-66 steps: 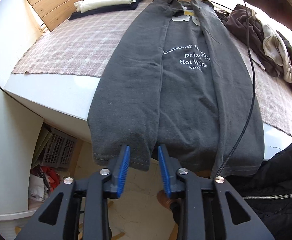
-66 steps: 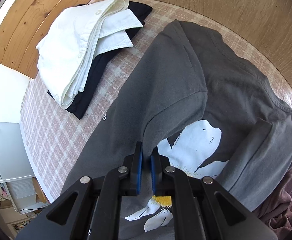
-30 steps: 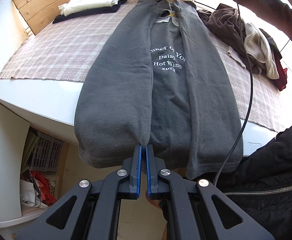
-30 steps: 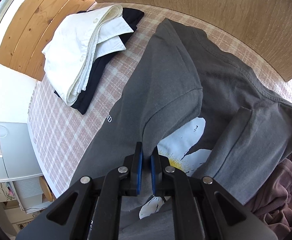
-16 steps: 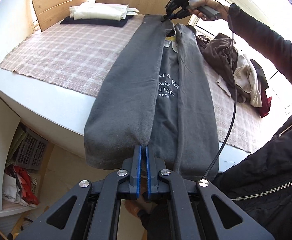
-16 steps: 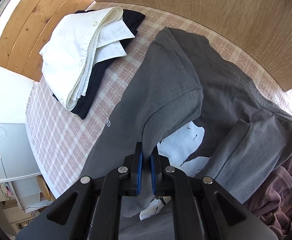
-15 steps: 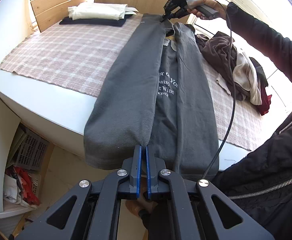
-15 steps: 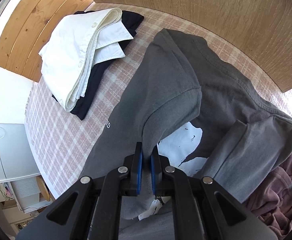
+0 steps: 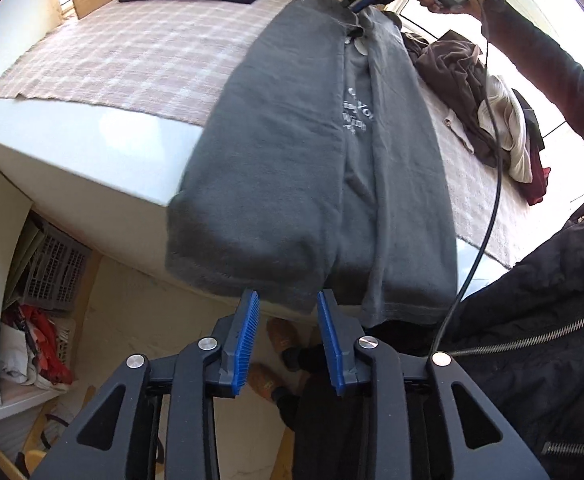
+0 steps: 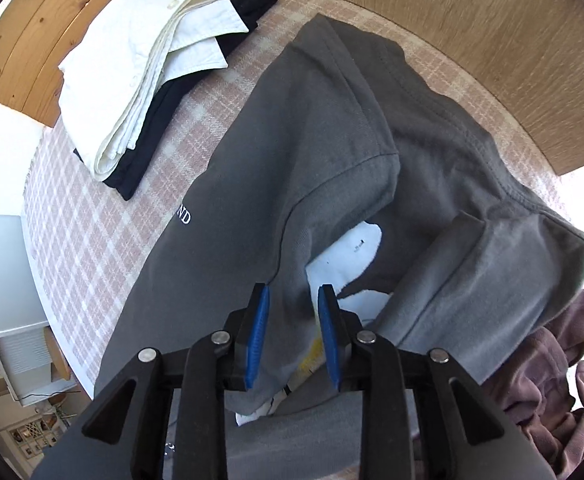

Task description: Fold clothes

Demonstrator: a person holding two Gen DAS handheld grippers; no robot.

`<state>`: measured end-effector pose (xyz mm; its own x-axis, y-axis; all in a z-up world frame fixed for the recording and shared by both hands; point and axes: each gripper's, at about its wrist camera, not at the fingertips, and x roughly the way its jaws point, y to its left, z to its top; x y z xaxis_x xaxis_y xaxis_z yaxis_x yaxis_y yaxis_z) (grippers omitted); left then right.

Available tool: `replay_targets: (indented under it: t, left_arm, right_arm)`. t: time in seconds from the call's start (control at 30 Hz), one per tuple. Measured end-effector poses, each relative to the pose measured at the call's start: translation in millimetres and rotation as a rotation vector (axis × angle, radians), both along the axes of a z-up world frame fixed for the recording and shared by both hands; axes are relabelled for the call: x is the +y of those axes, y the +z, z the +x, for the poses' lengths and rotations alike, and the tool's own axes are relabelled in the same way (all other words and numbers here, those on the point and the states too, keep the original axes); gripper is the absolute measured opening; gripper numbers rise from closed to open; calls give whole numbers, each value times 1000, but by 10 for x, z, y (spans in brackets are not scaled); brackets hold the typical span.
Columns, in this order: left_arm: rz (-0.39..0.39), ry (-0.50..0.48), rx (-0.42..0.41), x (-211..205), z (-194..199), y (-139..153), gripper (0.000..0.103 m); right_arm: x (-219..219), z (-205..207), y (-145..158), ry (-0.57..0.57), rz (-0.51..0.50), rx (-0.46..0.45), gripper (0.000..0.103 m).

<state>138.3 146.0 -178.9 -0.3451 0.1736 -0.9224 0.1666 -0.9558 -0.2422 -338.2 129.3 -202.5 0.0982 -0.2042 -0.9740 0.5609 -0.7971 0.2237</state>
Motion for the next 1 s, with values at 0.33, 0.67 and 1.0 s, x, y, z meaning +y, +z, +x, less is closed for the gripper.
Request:
replay_targets:
  t: [0.33,0.67,1.0]
  left_arm:
    - [-26,-177,-58,-650,-216,-352,36]
    - [164,-399,30,-732,-378,-419,5]
    - [146,-618,31,-1027,-147,-218,4]
  right_arm:
    - [106,1290,302,257,-190,-47,25]
    - [-195,2974,305,470,-176,-105,25]
    - [104,3153,414,226,-127,-64,30]
